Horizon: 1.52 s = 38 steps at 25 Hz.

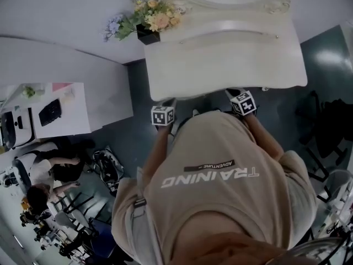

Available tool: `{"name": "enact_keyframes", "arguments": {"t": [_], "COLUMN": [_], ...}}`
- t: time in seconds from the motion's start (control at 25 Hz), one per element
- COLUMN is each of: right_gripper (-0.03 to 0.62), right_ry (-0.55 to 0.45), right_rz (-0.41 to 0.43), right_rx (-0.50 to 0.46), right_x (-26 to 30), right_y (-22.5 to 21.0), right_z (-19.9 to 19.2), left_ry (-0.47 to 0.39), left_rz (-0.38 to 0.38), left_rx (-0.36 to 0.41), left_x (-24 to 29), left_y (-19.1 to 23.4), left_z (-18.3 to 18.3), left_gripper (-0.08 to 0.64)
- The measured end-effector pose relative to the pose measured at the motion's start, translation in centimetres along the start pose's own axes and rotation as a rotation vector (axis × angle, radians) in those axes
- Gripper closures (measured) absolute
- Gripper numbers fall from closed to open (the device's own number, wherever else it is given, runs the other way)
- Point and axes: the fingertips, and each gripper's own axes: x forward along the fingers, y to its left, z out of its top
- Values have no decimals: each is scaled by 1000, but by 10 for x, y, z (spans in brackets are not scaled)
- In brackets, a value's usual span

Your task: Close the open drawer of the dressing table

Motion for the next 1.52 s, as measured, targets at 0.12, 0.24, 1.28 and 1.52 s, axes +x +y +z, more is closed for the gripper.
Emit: {"name": "enact_keyframes", "arguments": {"t": [0.12,0.24,1.28,1.52], "right_gripper": [588,588,588,588], "right_ry": [-102,-201,-948,-1052], "right_rz": [-3,-10,-170,-192], "right_rx": [-18,-37,-373,-334], "right_x": [-20,-43,-283,-311], "right_y": [6,11,58,58], "right_z": [37,75,345,356], "left_ry": [-101,-214,-1013,-1087], "left_rz": [-24,-53,69,40], "left_rx": [52,123,645,614], "left_x": [-21,-41,-250,-261], "left_y": [-26,-51,-180,-192], "left_z": [38,85,367,377], "left_gripper": [560,560,560,560]}}
